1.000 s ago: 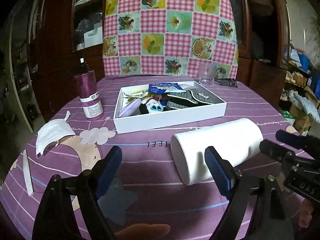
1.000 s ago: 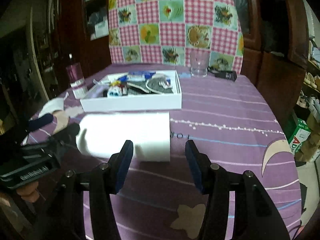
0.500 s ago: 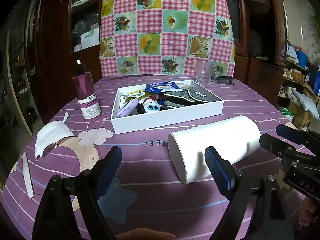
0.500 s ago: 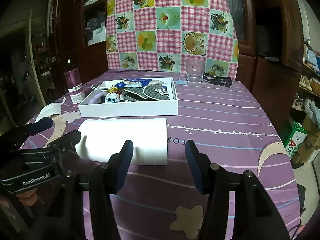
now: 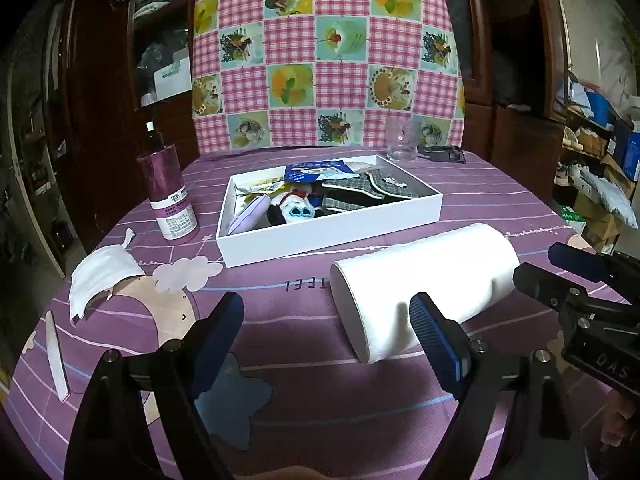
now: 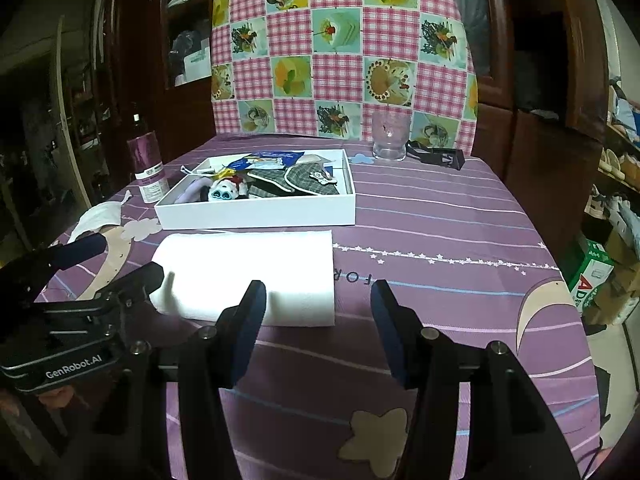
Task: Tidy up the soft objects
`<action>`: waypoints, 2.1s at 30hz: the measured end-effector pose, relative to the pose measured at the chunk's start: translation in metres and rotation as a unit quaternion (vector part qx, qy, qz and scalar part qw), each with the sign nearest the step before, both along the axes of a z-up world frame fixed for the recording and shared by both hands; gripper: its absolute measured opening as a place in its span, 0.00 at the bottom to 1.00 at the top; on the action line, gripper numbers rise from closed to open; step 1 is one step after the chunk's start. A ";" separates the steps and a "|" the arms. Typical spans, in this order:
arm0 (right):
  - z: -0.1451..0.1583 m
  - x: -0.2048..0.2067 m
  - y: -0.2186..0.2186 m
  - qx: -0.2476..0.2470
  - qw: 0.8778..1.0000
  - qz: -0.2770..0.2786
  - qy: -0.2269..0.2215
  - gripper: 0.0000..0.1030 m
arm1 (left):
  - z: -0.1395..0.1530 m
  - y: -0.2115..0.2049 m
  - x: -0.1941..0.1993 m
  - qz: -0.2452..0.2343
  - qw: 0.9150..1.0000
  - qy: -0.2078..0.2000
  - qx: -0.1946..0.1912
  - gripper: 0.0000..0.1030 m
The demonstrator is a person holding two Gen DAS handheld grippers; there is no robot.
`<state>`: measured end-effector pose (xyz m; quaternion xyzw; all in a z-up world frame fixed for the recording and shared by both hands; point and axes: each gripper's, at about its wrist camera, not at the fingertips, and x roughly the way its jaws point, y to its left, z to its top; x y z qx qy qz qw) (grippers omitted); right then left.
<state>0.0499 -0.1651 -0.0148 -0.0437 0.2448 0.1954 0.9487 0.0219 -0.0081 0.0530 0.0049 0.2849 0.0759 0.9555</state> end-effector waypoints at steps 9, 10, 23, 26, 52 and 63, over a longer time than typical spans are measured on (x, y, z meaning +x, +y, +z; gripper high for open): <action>-0.001 0.002 -0.001 -0.002 1.000 -0.003 0.008 0.55 | 0.000 -0.001 -0.001 -0.002 1.000 -0.002 -0.001 0.83; -0.001 0.002 -0.001 -0.002 1.000 -0.003 0.010 0.55 | 0.000 -0.001 -0.001 -0.002 1.000 -0.002 -0.001 0.83; -0.001 -0.005 0.003 -0.006 1.000 0.011 -0.010 0.64 | 0.001 -0.002 -0.003 -0.002 1.000 -0.006 0.001 0.83; 0.001 -0.010 0.006 -0.010 1.000 0.017 -0.020 0.69 | 0.001 -0.001 -0.002 0.001 1.000 -0.003 -0.001 0.83; -0.004 0.000 0.004 -0.013 1.000 -0.001 0.011 0.70 | -0.001 0.001 0.000 0.008 1.000 0.002 -0.001 0.83; -0.004 0.000 0.004 -0.013 1.000 -0.001 0.011 0.70 | -0.001 0.002 0.001 0.010 1.000 0.003 -0.001 0.83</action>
